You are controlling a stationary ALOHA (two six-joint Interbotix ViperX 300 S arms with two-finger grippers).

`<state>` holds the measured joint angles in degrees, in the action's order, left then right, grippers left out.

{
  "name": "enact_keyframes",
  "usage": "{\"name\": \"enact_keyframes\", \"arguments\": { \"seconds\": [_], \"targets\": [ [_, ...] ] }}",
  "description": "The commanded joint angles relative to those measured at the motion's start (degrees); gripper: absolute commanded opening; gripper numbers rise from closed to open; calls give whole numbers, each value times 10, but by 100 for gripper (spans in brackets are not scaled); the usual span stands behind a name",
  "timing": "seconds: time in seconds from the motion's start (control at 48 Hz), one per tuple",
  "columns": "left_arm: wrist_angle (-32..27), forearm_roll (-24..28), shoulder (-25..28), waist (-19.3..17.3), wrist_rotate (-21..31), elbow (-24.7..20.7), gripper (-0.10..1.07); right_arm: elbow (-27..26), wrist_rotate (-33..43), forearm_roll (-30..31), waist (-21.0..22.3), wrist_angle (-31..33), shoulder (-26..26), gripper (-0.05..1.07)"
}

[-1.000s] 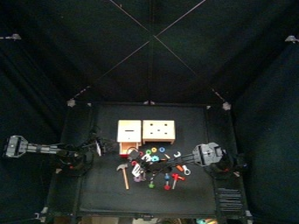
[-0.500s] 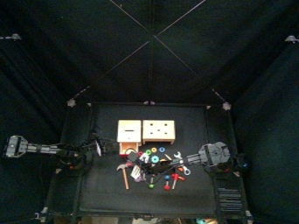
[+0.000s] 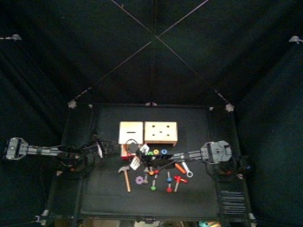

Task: Place red bolt into open drawer

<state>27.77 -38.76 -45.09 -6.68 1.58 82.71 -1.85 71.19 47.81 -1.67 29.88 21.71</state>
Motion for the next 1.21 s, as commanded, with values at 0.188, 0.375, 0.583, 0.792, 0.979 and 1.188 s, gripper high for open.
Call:
{"name": "enact_keyframes", "arguments": {
  "seconds": [0.188,0.375,0.583,0.792,0.979,1.188],
  "targets": [
    [2,3,1,-9,-2,-11,85,-26,0,-2,8,-3,1,76],
    [2,2,1,-13,-2,-11,85,-25,1,-4,11,-3,8,76],
    [3,2,1,-13,-1,-11,85,-28,0,-2,15,-3,14,84],
    [2,2,1,-13,-1,-11,85,-28,1,-1,15,-3,16,94],
    [2,2,1,-13,-1,-11,85,-28,-1,4,15,-1,16,95],
    [2,2,1,-13,-1,-11,85,-25,0,4,15,-3,11,95]
  ]
}}
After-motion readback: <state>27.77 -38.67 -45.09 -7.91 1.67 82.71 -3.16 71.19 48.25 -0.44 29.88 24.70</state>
